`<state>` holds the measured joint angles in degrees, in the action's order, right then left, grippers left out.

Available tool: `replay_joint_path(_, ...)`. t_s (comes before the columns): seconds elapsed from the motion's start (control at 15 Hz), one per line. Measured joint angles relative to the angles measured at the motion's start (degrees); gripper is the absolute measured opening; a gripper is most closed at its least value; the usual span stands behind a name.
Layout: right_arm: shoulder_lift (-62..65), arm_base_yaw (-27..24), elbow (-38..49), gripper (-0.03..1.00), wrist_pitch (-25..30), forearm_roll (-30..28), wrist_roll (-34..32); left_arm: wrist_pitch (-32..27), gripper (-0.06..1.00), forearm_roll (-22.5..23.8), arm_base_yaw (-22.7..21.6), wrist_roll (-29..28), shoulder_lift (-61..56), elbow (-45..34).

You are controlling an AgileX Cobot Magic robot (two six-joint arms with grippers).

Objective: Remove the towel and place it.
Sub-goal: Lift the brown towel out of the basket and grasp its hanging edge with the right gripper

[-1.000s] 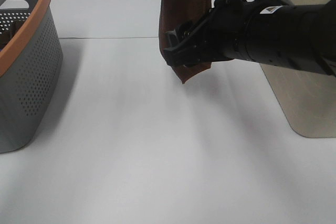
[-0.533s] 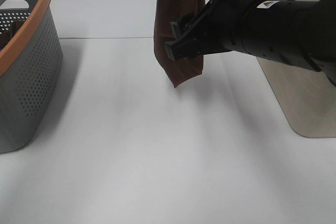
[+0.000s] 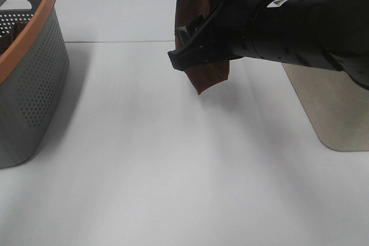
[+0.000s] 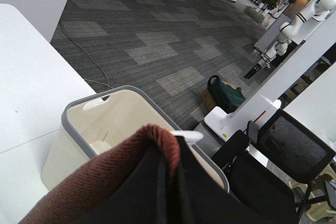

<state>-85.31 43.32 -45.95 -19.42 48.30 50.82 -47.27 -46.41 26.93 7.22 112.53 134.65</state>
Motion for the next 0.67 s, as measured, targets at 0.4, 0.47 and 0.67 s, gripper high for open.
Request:
replay_joint_path(0.4, -2.46, 0.0, 0.0, 0.48, -1.49, -5.84, -6.13, 0.57, 0.0, -0.17, 0.0, 0.17, 0.0, 0.0)
replay_joint_path(0.47, -2.46, 0.0, 0.0, 0.48, -1.49, -5.84, -6.13, 0.57, 0.0, -0.17, 0.0, 0.17, 0.0, 0.0)
replay_joint_path(0.67, -3.9, 0.0, -1.32, 0.47, -3.21, -9.63, -10.66, 0.57, 0.0, -0.17, 0.0, 0.17, 0.0, 0.0)
